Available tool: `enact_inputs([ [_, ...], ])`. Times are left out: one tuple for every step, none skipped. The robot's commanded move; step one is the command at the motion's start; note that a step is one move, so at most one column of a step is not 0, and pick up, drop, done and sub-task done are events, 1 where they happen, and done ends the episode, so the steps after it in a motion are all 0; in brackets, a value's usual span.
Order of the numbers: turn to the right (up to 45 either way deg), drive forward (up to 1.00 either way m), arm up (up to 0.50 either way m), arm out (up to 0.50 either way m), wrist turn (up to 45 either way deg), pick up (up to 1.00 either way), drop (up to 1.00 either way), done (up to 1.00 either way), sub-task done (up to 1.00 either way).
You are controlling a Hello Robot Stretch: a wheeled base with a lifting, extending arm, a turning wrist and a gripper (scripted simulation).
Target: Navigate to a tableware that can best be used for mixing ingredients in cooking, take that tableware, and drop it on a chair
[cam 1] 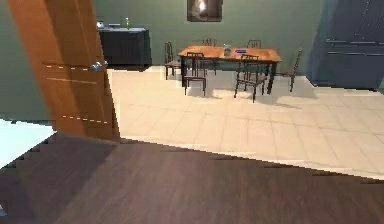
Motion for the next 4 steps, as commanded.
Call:
enact_inputs([
  [0.0, 0.8, 0.0, 0.0, 0.0, 0.0, 0.0, 0.0, 0.0],
  [-12.0, 0.0, 0.0, 0.0, 0.0, 0.0, 0.0, 0.0, 0.0],
  [-3.0, 0.0, 0.0, 0.0, 0.0, 0.0, 0.0, 0.0, 0.0],
  [45.0, 0.0, 0.0, 0.0, 0.0, 0.0, 0.0, 0.0, 0.0],
])
